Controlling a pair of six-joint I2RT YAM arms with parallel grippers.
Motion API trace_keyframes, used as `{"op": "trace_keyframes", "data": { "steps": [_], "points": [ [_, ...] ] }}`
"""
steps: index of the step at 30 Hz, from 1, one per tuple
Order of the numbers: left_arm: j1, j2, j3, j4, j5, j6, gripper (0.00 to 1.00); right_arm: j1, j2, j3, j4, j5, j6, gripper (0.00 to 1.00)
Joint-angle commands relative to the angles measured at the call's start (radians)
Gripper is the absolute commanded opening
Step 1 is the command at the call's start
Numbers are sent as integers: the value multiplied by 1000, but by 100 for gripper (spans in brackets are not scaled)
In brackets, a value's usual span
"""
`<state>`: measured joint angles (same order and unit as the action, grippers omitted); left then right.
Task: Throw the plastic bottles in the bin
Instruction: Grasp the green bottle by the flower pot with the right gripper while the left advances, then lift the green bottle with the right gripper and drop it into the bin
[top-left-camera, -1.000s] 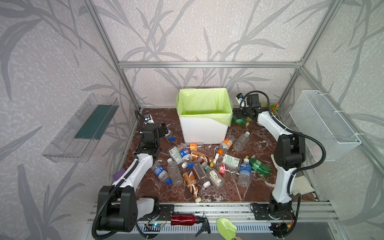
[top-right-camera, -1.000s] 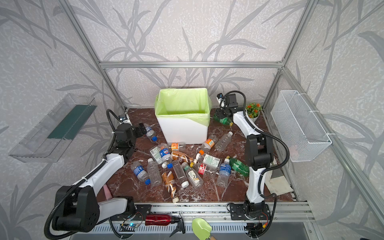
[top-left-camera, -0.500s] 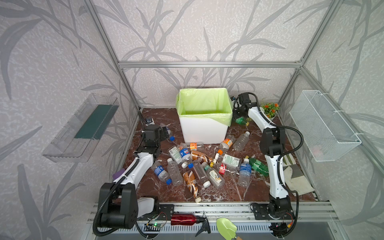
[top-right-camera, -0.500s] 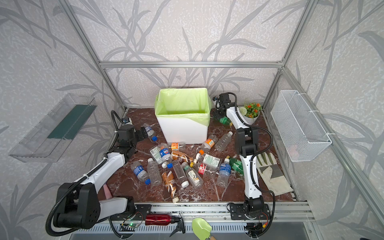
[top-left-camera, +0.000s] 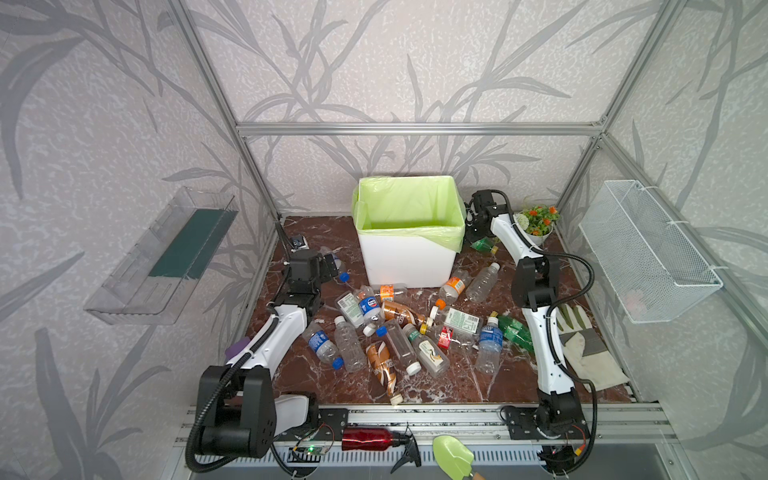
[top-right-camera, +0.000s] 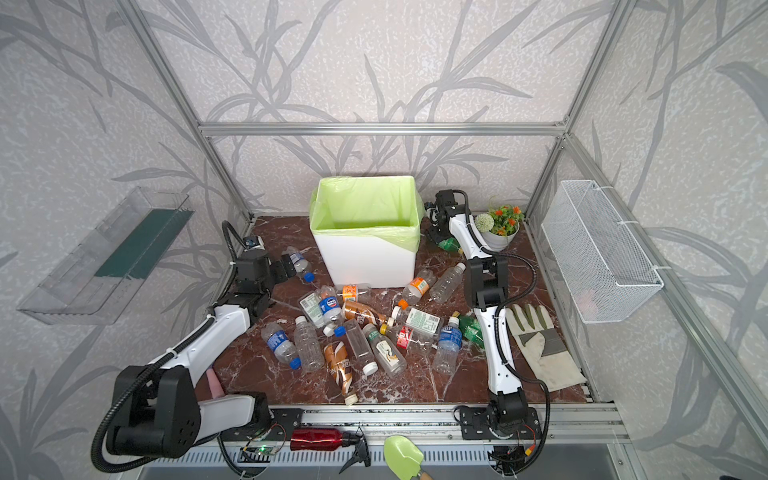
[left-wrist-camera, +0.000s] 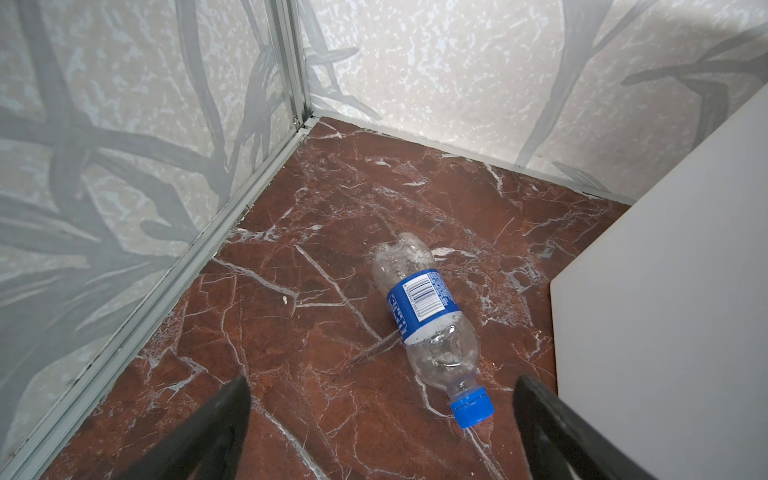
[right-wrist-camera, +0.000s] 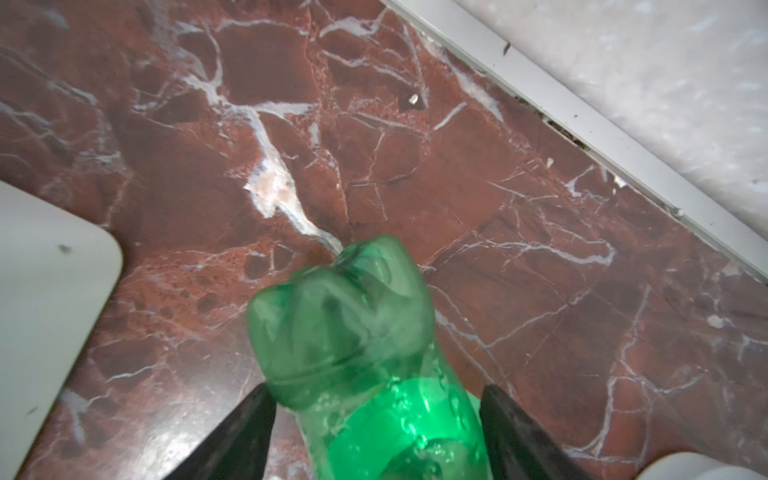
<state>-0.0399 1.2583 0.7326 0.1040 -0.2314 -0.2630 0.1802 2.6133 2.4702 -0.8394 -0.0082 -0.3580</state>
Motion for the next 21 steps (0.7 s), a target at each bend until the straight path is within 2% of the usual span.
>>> {"op": "trace_keyframes", "data": {
  "steps": [1, 5, 9, 11, 17, 21],
  "points": [
    [-2, -1, 15, -6, 3, -13, 99, 7, 40, 51, -69, -3, -24, 77],
    [-1, 0, 9, -2, -2, -16, 99, 15, 62, 85, -99, 0, -35, 72],
    [-1, -4, 5, -4, -7, -19, 99, 14, 55, 84, -86, -6, -21, 57],
    [-2, -5, 5, -7, -13, -18, 99, 14, 41, 87, -84, -19, -8, 54],
    [-1, -10, 2, -12, -22, -18, 99, 15, -70, 88, -91, -55, 30, 49],
    [0, -17, -1, -7, -20, -30, 99, 13, -195, 65, -81, -65, 69, 44]
  ]
}}
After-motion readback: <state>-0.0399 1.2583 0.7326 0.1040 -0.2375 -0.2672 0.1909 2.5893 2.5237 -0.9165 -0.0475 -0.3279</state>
